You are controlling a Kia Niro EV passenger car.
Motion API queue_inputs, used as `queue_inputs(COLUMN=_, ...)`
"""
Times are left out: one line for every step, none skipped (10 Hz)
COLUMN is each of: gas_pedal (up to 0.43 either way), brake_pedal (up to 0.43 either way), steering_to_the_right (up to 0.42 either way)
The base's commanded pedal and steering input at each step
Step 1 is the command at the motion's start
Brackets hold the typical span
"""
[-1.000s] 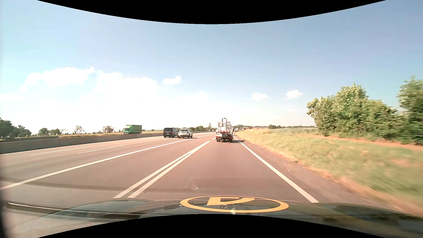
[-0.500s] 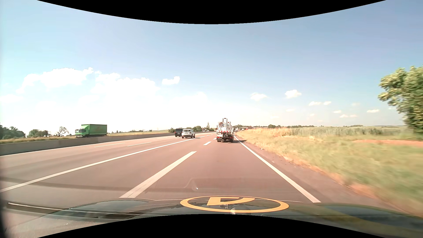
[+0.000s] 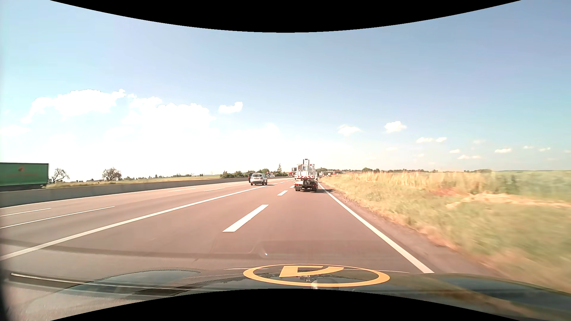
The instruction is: Follow the waypoints while adhering to traffic rules and regulations
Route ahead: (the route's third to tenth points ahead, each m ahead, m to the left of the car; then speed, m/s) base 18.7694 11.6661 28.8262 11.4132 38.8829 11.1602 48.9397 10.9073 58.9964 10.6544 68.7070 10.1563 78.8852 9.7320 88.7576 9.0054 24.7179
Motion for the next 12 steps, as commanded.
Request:
queue_inputs(gas_pedal=0.429, brake_pedal=0.0, steering_to_the_right=-0.001)
queue_inputs(gas_pedal=0.429, brake_pedal=0.0, steering_to_the_right=-0.001)
queue_inputs(gas_pedal=0.449, brake_pedal=0.0, steering_to_the_right=-0.001)
queue_inputs(gas_pedal=0.461, brake_pedal=0.0, steering_to_the_right=-0.001)
queue_inputs(gas_pedal=0.461, brake_pedal=0.0, steering_to_the_right=-0.001)
queue_inputs(gas_pedal=0.469, brake_pedal=0.0, steering_to_the_right=-0.003)
queue_inputs(gas_pedal=0.488, brake_pedal=0.0, steering_to_the_right=-0.004)
queue_inputs(gas_pedal=0.5, brake_pedal=0.0, steering_to_the_right=-0.005)
queue_inputs(gas_pedal=0.512, brake_pedal=0.0, steering_to_the_right=-0.005)
queue_inputs(gas_pedal=0.52, brake_pedal=0.0, steering_to_the_right=-0.005)
queue_inputs(gas_pedal=0.52, brake_pedal=0.0, steering_to_the_right=-0.006)
queue_inputs(gas_pedal=0.5, brake_pedal=0.0, steering_to_the_right=-0.006)
